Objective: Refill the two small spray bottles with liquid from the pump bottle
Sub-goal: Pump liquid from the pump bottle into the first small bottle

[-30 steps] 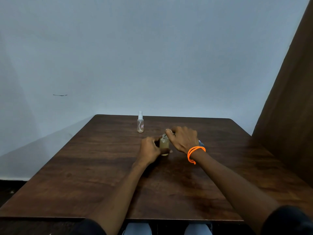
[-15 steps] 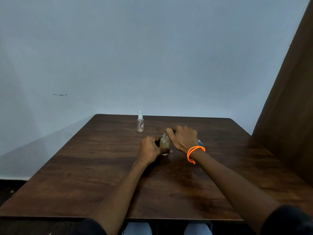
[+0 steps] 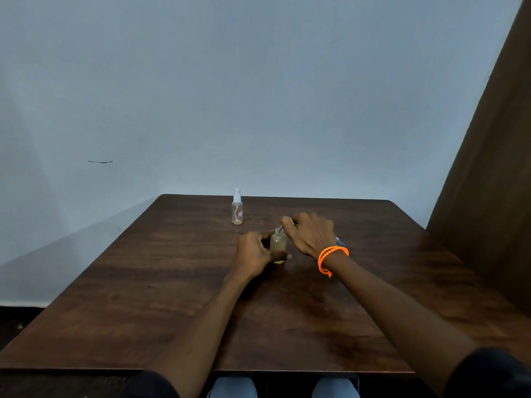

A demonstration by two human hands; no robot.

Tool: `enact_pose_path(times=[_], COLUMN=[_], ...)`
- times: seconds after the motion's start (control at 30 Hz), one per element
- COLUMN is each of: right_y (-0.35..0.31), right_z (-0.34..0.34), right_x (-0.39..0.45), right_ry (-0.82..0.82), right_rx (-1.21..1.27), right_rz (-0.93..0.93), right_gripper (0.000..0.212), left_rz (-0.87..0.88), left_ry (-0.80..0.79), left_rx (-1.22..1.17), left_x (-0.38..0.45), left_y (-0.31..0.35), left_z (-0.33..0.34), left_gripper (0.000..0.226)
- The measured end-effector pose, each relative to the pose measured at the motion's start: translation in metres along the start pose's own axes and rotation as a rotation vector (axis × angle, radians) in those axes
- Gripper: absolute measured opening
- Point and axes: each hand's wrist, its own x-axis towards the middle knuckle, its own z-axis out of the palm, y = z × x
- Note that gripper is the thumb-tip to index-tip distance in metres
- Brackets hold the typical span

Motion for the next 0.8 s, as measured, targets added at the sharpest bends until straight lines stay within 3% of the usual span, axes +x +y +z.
enact_pose_path(times=[0.13, 0.3, 0.37, 0.43, 0.5, 0.57, 0.7, 0.8], right_y=[0.004, 0.013, 0.026, 0.04, 0.05, 0.058, 0.09, 0.107], right_z=[-0.004, -0.013, -0.011, -0.006, -0.003, -0.008, -0.021, -0.028], right_x=[0.003, 0.003, 0.008, 0.012, 0.012, 0.008, 0.004, 0.016], right_ry=[-0.036, 0.094, 0.108, 0.134, 0.158, 0.114, -0.112, -0.065], right_rx=[0.055, 0.299, 0.553, 0.98, 1.304, 1.472, 1.488, 1.317], right_rz=[0.061, 0.16, 0.226, 0.345, 0.433, 0.466, 0.491, 0.568], right_gripper=[0.059, 0.072, 0.076, 0.079, 0.068, 0.063, 0.078, 0.054], left_rz=[-0.008, -0.013, -0.007, 0.01, 0.018, 0.021, 0.019, 0.01], left_ry=[-0.004, 0.01, 0.008, 0.007, 0.005, 0.005, 0.021, 0.029], left_rx=[-0.003, -0.016, -0.012, -0.011, -0.006, -0.009, -0.024, -0.02], left_x=[0.001, 0.001, 0.002, 0.003, 0.005, 0.008, 0.013, 0.02], left_y=[-0.001, 0.001, 0.001, 0.0, -0.001, -0.004, -0.005, -0.004], left_z=[0.001, 0.001, 0.001, 0.002, 0.003, 0.005, 0.003, 0.001], left_gripper=[0.064, 0.062, 0.061, 0.06, 0.061, 0.06, 0.06, 0.051])
